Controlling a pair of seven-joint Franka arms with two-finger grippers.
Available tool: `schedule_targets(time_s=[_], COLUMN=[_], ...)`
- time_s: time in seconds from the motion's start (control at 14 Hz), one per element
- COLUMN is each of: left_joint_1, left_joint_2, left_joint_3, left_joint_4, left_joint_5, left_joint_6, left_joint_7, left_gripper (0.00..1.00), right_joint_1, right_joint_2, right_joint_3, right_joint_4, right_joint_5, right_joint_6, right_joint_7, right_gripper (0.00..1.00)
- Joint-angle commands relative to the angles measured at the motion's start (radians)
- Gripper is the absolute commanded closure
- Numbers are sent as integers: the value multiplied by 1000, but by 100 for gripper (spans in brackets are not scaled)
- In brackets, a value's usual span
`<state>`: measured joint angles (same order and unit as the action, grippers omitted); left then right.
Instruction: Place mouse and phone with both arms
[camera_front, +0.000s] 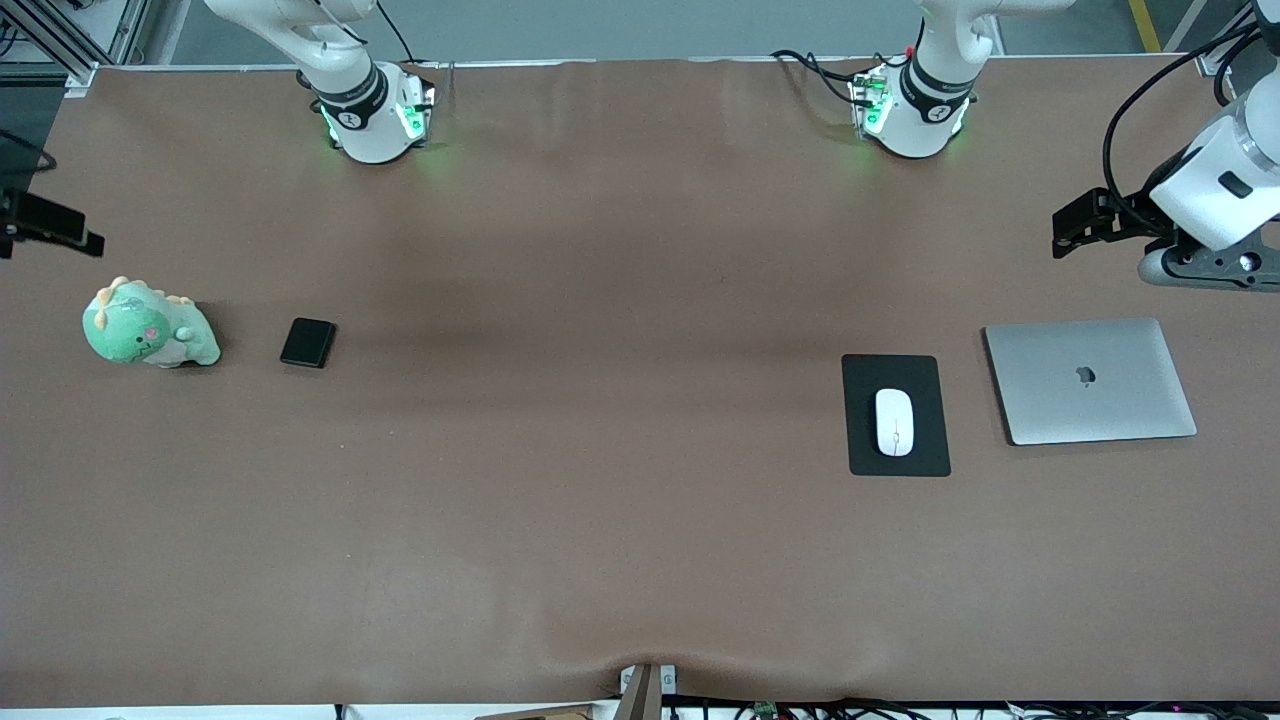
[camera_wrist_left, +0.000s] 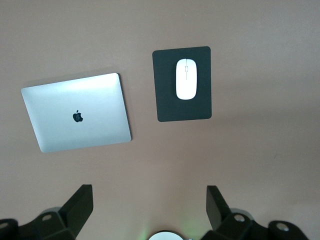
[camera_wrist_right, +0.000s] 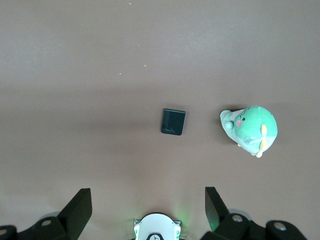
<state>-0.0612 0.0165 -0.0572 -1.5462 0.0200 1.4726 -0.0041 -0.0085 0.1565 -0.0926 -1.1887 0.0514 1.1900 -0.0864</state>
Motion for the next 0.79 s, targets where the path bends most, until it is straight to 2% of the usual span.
schedule_targets(time_s=[0.0,0.36,0.71], left_joint_1=[-2,-2,-2], left_joint_2=[-4,-6,-7], left_joint_3=[2,2,-3], left_joint_4=[1,3,5], left_joint_5=[0,0,0], left_joint_6=[17,18,18], left_joint_7=[23,24,24], left_gripper=[0,0,0], right_joint_1=[-2,-2,-16], right_joint_2=[-81,-239,-232], right_joint_3=[25,27,22], right_joint_4=[-92,-327,-325], right_joint_5=[-22,-22,-21], right_joint_6=[16,131,166], right_joint_7=[5,5,-9], right_gripper=[0,0,0])
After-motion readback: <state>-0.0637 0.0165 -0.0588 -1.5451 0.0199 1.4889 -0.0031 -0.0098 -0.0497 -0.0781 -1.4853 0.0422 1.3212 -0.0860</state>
